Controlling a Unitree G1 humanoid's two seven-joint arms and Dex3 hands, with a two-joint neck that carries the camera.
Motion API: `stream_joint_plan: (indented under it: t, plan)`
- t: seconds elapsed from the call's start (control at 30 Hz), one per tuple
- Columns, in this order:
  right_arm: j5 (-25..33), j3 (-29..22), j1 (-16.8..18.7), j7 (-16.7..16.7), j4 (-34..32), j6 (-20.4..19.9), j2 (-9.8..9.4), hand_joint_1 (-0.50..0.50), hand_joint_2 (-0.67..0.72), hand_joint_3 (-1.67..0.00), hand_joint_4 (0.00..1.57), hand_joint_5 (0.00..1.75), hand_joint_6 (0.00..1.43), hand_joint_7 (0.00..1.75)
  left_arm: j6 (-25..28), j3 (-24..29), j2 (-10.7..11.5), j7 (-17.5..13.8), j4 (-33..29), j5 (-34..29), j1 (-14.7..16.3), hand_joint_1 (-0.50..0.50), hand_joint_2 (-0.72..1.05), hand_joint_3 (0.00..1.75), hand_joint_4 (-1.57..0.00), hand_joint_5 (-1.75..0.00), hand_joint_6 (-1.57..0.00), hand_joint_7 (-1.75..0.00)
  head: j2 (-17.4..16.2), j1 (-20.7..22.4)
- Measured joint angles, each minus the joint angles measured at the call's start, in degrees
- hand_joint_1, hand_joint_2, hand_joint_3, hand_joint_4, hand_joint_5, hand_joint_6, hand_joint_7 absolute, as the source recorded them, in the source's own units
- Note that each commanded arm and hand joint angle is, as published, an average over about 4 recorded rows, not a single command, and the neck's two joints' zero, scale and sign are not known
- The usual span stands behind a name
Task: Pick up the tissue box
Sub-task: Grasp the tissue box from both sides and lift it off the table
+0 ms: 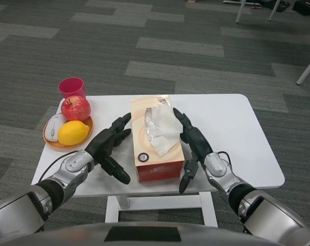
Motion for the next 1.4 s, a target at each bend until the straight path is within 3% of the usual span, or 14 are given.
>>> stream_joint_plan:
  t: [0.13, 0.43, 0.7, 0.87, 1.13, 1.4]
  plan:
    - [0.02, 0.11, 0.03, -0.04, -0.27, 0.01, -0.09, -0.12, 0.72, 0.00, 0.31, 0.00, 0.00, 0.07, 0.15, -0.07, -0.52, 0.44, 0.22, -0.87, -0.48, 0.50, -0.28, 0.00, 0.00, -0.31, 0.00, -0.07, 0.01, -0.09]
    - [0.04, 0.16, 0.04, -0.20, -0.57, 0.01, -0.02, -0.08, 0.72, 0.00, 0.36, 0.00, 0.00, 0.07, 0.22, -0.11, -1.00, 0.84, 0.38, -1.02, -1.05, 0.50, -0.19, 0.00, 0.00, -0.31, 0.00, -0.07, 0.17, -0.63]
    - [0.04, 0.32, 0.03, -2.21, 0.17, 0.01, 1.23, -0.11, 0.72, 0.00, 0.43, 0.00, 0.00, 0.07, 0.24, -0.65, -1.78, 2.36, 0.48, -2.50, -1.17, 0.50, -0.19, 0.00, 0.00, -0.31, 0.00, -0.07, 0.88, -0.93]
    - [0.05, 0.43, 0.02, -2.74, 0.31, 0.00, 1.23, -0.12, 0.72, 0.00, 0.54, 0.10, 0.00, 0.07, 0.25, -1.16, -1.99, 2.51, 0.55, -2.90, -1.52, 0.50, -0.24, 0.00, 0.00, -0.36, 0.00, -0.07, 0.85, -1.10]
    - [0.04, 0.30, 0.02, -3.71, 0.34, 0.00, 1.33, -0.11, 0.72, 0.00, 0.73, 0.10, 0.00, 0.07, 0.20, -1.29, -2.52, 2.88, 0.56, -3.54, -1.61, 0.50, -0.26, 0.00, 0.00, -0.41, 0.00, -0.07, 0.75, -1.14]
    - [0.04, 0.15, 0.02, -4.12, 0.34, -0.09, 1.37, -0.06, 0.72, 0.00, 0.86, 0.10, 0.00, 0.07, 0.16, -1.43, -2.70, 3.04, 0.56, -4.19, -1.62, 0.50, -0.10, 0.00, 0.00, -0.31, 0.00, -0.07, 0.52, -1.16]
